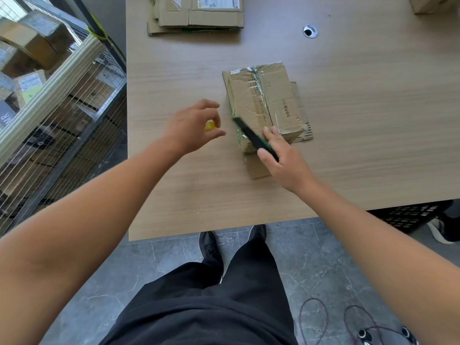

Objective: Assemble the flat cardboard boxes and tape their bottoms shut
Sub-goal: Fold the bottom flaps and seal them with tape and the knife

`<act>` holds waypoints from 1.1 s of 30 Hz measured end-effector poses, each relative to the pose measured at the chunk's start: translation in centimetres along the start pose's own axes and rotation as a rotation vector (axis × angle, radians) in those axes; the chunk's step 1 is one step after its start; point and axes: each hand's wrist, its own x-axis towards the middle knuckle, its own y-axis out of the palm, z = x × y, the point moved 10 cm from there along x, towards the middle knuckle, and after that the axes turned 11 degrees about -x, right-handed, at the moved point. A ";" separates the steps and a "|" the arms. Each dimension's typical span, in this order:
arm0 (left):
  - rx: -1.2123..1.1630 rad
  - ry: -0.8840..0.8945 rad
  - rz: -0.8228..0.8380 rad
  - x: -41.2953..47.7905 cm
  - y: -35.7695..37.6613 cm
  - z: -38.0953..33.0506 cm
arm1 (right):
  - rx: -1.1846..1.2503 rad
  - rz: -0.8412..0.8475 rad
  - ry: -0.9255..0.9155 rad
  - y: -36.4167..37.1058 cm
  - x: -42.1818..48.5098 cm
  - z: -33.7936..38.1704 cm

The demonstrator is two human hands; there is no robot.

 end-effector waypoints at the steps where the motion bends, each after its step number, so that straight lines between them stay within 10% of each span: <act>1: 0.014 0.075 0.018 0.4 0.2 -0.7 | 0.127 -0.078 0.027 -0.4 -0.2 -0.7; 9: 0.184 0.550 0.036 2.0 3.5 -6.1 | 0.305 -0.393 0.025 -1.6 -0.3 -1.7; 15: 0.187 0.584 -0.048 2.1 4.3 -5.9 | 0.305 -0.375 -0.007 -1.6 0.0 -2.7; 20: 0.188 0.586 -0.054 2.4 4.2 -6.5 | 0.179 -0.725 0.122 -5.9 -1.2 -5.9; 33: 0.139 0.418 -0.097 2.4 5.3 -6.3 | 0.446 -0.625 0.317 -3.3 1.3 -10.5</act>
